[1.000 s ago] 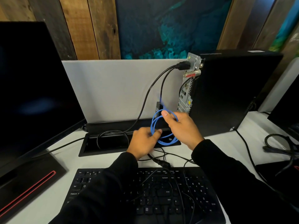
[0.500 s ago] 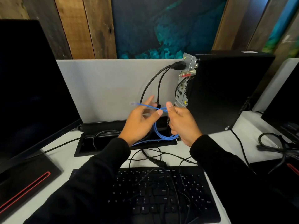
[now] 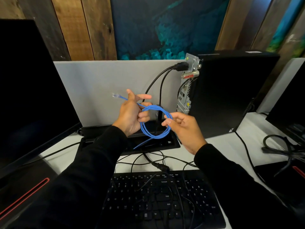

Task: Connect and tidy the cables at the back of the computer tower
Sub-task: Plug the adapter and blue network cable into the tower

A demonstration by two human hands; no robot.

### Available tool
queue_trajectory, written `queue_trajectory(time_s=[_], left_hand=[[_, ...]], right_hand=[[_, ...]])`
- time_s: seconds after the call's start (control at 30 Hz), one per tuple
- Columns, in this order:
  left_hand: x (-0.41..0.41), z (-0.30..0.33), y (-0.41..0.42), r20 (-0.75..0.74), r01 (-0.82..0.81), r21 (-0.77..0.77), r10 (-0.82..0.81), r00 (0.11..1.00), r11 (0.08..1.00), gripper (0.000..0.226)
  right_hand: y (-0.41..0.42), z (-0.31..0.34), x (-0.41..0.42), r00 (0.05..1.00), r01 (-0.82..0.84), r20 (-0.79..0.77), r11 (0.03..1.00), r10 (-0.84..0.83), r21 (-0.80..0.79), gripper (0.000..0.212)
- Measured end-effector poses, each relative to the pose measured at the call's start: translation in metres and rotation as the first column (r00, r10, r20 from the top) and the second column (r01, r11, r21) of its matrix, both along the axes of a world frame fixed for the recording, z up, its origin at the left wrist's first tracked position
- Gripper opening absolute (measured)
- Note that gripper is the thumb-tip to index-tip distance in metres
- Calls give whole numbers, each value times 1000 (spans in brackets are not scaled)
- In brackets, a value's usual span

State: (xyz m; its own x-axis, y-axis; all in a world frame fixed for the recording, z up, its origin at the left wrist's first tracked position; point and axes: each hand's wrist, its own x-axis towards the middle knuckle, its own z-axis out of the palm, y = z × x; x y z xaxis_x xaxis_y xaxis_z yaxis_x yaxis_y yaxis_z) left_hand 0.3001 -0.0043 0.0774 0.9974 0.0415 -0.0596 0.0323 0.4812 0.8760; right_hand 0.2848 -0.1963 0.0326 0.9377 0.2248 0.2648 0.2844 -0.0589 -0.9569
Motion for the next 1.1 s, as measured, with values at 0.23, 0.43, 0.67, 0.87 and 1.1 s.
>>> queue_trajectory(time_s=[0.23, 0.43, 0.67, 0.87, 1.1], left_hand=[[7, -17, 8, -3, -137, 21, 137, 991, 990, 78], [10, -13, 22, -93, -71, -207, 53, 994, 976, 67], [14, 5, 32, 28, -74, 236, 69, 997, 969, 51], [-2, 62, -4, 186, -71, 300, 15, 982, 951, 50], [7, 61, -19, 292, -60, 557, -127, 948, 828, 35]], right_hand=[[31, -28, 0, 993, 103, -73, 964, -88, 244, 20], [22, -46, 4, 974, 193, 149, 968, -169, -160, 26], [13, -57, 13, 908, 237, 420, 802, 19, -548, 37], [24, -50, 19, 921, 257, 391, 769, -10, -585, 31], [34, -52, 23, 926, 321, 354, 768, -131, -555, 22]])
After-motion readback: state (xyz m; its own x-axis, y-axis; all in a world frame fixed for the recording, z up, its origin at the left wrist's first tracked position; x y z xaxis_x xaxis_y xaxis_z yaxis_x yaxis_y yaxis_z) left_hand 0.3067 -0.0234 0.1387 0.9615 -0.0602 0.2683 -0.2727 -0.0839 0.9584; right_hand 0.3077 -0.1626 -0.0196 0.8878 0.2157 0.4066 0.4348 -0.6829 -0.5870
